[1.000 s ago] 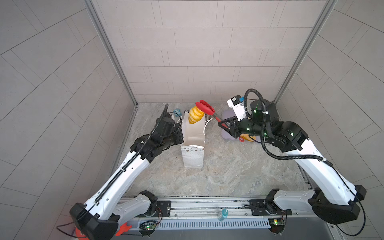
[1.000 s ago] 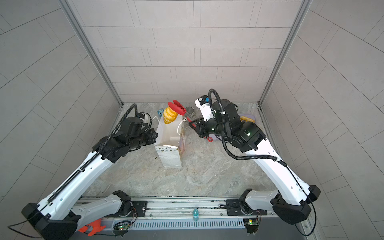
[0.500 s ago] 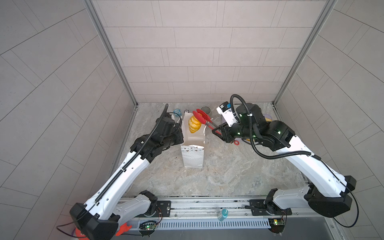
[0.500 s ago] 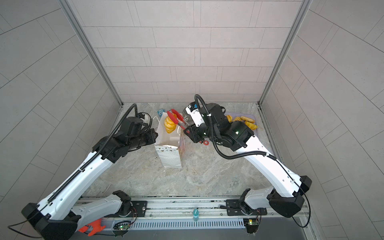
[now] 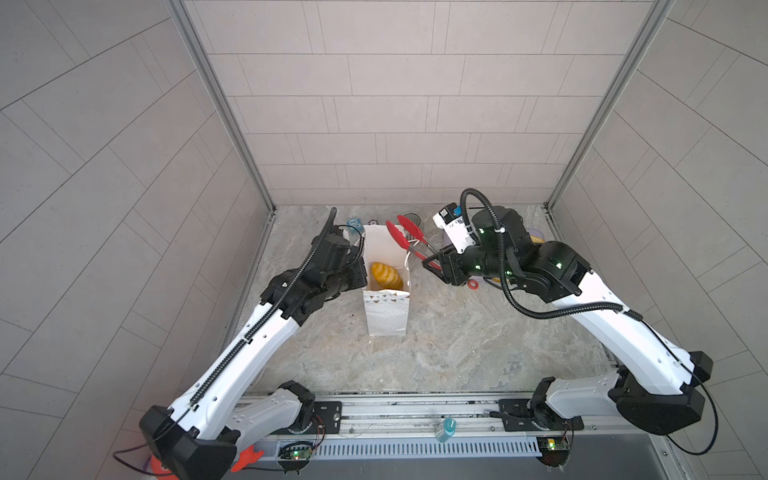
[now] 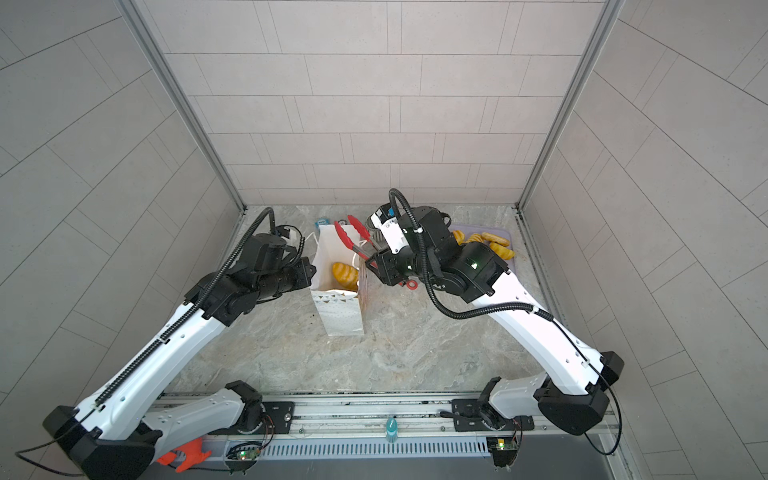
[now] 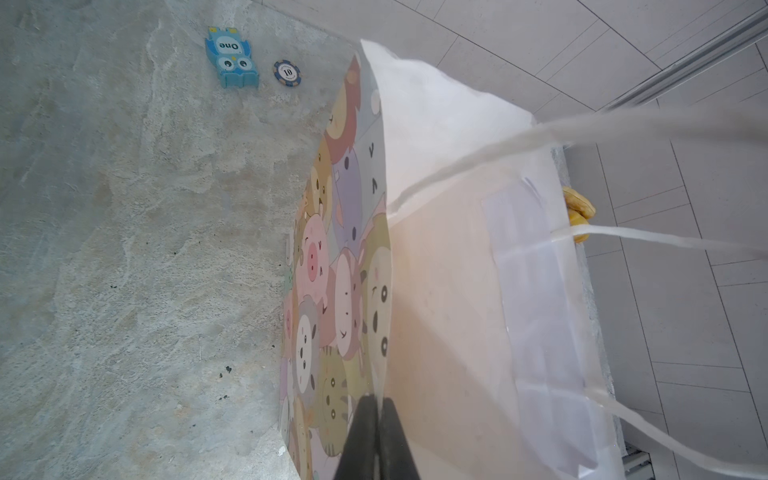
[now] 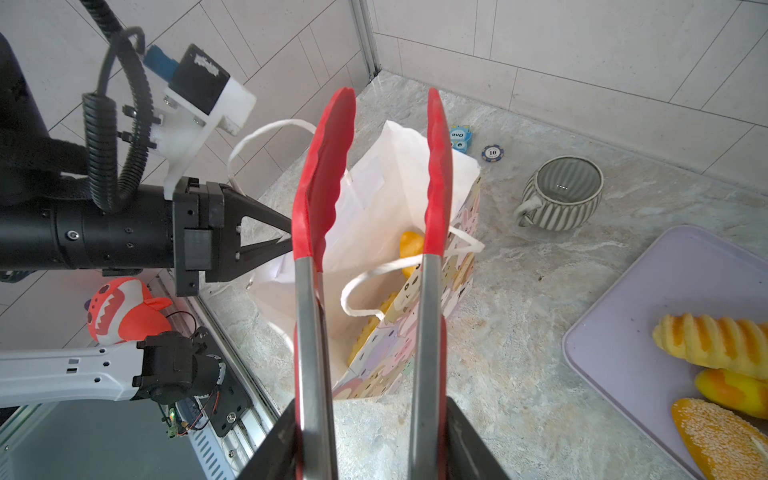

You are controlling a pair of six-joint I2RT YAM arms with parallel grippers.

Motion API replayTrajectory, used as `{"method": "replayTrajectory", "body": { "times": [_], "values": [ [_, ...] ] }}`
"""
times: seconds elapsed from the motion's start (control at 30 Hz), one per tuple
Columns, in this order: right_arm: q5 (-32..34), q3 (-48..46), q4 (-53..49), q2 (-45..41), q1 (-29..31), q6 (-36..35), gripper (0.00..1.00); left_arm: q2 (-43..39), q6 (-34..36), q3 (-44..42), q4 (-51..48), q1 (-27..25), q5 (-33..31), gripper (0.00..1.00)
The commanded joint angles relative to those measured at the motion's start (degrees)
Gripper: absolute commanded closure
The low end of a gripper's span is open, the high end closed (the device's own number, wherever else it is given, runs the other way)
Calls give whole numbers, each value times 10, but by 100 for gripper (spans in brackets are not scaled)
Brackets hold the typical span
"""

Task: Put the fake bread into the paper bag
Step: 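Lower the bread over the bag opening and open the tongs, then carry the empty tongs with the right gripper back to the bread tray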

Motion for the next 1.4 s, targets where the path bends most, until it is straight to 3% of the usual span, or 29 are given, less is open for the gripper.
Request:
{"method": "replayTrajectory", "body": {
  "times": [0.0, 0.47, 0.7, 0.93, 1.37],
  "values": [
    [11, 21, 29, -13, 4, -7, 51, -3, -1, -7, -17, 3, -3, 95],
    [100, 48, 27, -44, -1, -33, 54, -4, -1, -9, -18, 3, -3, 95],
    [140, 45, 18, -69, -31, -36, 53, -4, 1, -8, -17, 3, -3, 95],
    [115, -1, 19, -99, -126, 5, 54, -5, 3, -10, -16, 3, -3, 95],
    [-45, -154, 64, -117, -371, 123, 56, -6, 7, -10, -17, 3, 1, 95]
  ]
}}
